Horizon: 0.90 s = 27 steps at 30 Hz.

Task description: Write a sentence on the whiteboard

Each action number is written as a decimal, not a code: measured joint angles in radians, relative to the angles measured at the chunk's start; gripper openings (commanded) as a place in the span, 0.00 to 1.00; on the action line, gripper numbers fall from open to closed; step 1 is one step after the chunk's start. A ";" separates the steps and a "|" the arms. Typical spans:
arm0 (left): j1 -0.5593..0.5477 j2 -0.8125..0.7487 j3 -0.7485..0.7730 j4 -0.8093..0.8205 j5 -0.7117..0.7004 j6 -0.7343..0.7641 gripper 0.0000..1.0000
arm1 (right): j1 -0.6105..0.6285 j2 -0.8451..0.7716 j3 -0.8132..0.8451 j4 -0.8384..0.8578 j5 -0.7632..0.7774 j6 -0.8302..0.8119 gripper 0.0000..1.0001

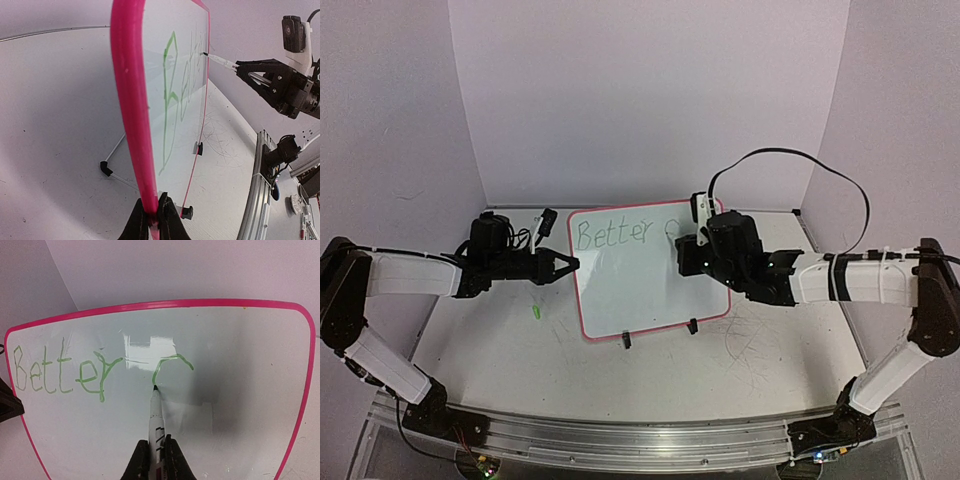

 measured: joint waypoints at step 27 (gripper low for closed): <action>0.000 0.000 0.000 0.000 -0.001 0.002 0.00 | 0.003 0.012 0.023 -0.006 0.126 0.012 0.00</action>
